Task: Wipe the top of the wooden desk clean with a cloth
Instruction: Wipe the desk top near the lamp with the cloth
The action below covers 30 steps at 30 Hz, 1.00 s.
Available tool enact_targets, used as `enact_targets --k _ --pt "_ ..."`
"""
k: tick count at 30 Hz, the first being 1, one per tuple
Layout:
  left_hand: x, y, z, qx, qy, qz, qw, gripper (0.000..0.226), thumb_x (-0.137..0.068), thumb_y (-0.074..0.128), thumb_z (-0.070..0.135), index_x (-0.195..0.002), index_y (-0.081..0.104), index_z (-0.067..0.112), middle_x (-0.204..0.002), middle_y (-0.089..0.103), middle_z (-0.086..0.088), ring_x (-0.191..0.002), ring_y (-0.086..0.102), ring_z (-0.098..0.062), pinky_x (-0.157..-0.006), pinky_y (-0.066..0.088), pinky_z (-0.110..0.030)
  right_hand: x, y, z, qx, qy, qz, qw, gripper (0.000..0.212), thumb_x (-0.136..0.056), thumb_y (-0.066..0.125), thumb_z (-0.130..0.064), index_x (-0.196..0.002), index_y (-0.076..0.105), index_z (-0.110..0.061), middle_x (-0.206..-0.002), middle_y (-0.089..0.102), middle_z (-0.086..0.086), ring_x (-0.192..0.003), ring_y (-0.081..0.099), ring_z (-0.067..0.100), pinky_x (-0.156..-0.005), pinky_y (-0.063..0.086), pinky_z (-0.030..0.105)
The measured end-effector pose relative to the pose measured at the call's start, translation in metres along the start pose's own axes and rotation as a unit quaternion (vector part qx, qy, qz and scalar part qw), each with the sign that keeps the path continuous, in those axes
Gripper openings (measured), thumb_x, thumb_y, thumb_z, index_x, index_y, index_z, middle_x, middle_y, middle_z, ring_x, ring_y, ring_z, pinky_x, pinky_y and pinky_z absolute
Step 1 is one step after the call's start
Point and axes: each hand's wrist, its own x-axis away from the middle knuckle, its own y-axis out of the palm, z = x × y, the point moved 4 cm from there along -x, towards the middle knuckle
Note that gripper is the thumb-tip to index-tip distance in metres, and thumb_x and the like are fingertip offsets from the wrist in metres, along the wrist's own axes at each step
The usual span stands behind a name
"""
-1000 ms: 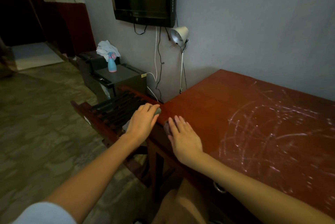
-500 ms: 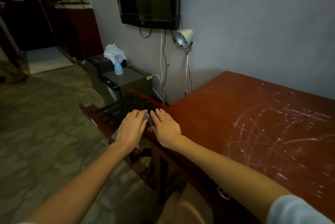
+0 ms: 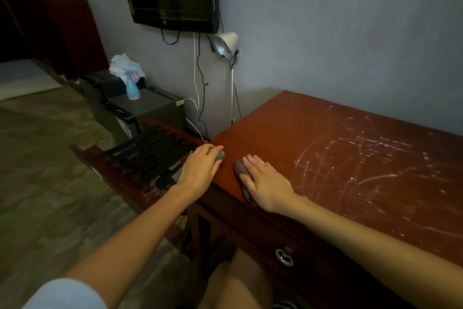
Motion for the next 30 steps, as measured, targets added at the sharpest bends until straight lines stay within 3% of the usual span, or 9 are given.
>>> enact_targets --k 5,11,17,19,24,30 --pt "0.0 0.004 -0.007 -0.009 -0.03 -0.044 0.999 0.048 -0.101 0.039 0.032 -0.148 0.033 0.022 -0.15 0.036 -0.003 -0.141 0.028 -0.019 -0.117 0.012 -0.041 -0.063 -0.002 -0.007 0.017 0.055 0.0 0.998 0.056 -0.103 0.019 -0.03 -0.151 0.007 -0.007 -0.16 0.003 0.01 -0.148 0.0 0.021 -0.119 0.0 0.032" --pt "-0.003 0.004 -0.016 0.012 -0.056 -0.031 0.998 0.048 -0.102 0.037 0.029 -0.148 0.031 0.017 -0.153 0.034 -0.005 -0.144 0.024 -0.019 -0.118 0.014 -0.036 -0.062 0.004 -0.045 0.009 -0.005 -0.005 1.0 0.057 -0.101 0.025 -0.026 -0.151 0.008 -0.004 -0.16 0.003 0.013 -0.148 0.0 0.023 -0.12 0.0 0.034" --pt "-0.011 0.009 -0.016 0.028 -0.072 -0.028 0.997 0.048 -0.102 0.037 0.03 -0.148 0.033 0.015 -0.151 0.036 -0.007 -0.142 0.028 -0.022 -0.119 0.017 -0.037 -0.001 -0.002 -0.018 -0.003 -0.095 -0.012 0.995 0.055 -0.102 0.029 -0.02 -0.152 0.008 -0.007 -0.16 0.001 0.008 -0.148 -0.002 0.018 -0.114 -0.006 0.021" --pt "-0.015 0.01 -0.014 0.015 -0.07 -0.032 0.997 0.049 -0.102 0.037 0.031 -0.148 0.032 0.015 -0.152 0.035 -0.007 -0.143 0.027 -0.022 -0.119 0.017 -0.037 0.0 -0.01 0.008 -0.009 -0.076 -0.009 0.997 0.055 -0.102 0.029 -0.02 -0.152 0.008 -0.009 -0.16 0.002 0.007 -0.148 -0.001 0.016 -0.113 -0.006 0.02" --pt "-0.015 0.01 -0.012 0.03 -0.048 -0.037 0.998 0.049 -0.103 0.036 0.031 -0.149 0.032 0.015 -0.153 0.033 -0.005 -0.144 0.022 -0.021 -0.118 0.011 -0.034 -0.041 -0.029 0.066 0.008 0.064 0.02 0.998 0.053 -0.103 0.025 -0.023 -0.151 0.012 -0.006 -0.16 0.007 0.011 -0.148 0.006 0.022 -0.119 0.003 0.03" --pt "-0.018 0.01 -0.013 0.032 -0.043 -0.062 0.997 0.05 -0.103 0.035 0.032 -0.15 0.029 0.016 -0.153 0.033 -0.004 -0.145 0.021 -0.02 -0.118 0.011 -0.034 -0.094 -0.018 0.026 0.041 0.119 0.033 0.992 0.059 -0.102 0.021 -0.034 -0.151 0.009 -0.003 -0.159 0.005 0.014 -0.148 0.004 0.026 -0.121 0.005 0.036"
